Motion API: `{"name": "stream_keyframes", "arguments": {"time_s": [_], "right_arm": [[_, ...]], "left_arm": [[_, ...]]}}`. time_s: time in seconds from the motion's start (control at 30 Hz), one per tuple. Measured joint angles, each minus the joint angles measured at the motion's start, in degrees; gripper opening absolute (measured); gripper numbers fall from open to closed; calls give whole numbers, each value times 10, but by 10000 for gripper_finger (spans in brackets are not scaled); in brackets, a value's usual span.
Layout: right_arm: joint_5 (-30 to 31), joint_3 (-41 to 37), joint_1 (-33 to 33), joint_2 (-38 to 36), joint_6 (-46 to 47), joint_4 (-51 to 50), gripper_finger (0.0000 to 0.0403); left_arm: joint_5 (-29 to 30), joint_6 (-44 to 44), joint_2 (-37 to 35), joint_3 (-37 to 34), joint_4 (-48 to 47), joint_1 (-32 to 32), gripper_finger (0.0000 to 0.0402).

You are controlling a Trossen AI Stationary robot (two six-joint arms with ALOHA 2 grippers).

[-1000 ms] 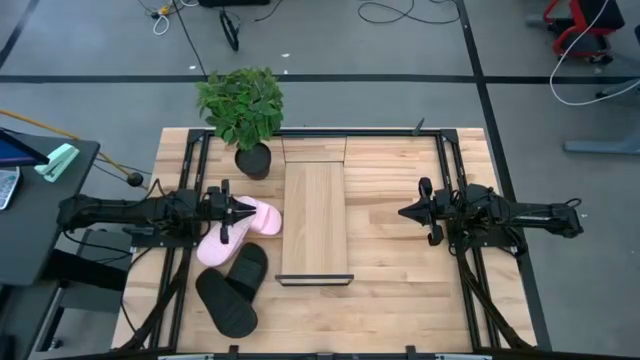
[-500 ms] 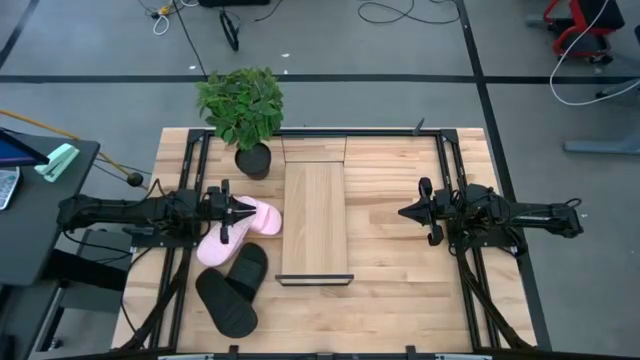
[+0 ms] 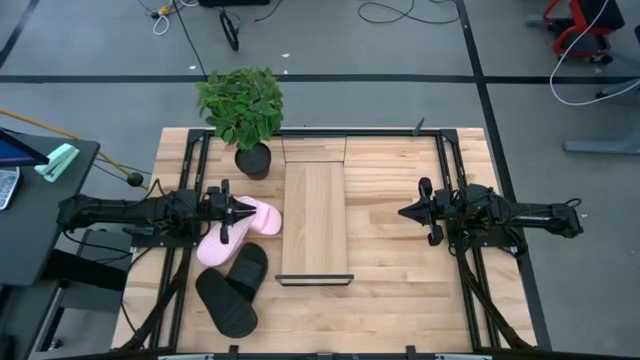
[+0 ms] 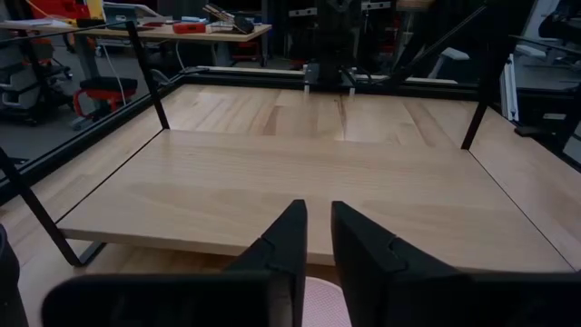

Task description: Pick and place slides into the shelf

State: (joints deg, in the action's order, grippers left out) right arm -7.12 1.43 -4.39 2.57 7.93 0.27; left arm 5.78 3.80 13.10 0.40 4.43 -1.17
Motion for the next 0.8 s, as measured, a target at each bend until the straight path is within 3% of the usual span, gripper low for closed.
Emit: {"name": "stream_keyframes", "arguments": {"time_s": [0.8], "right_arm": [[0, 0, 0, 0, 0, 0, 13]], "left_arm": [[0, 0, 0, 0, 0, 0, 64]]}}
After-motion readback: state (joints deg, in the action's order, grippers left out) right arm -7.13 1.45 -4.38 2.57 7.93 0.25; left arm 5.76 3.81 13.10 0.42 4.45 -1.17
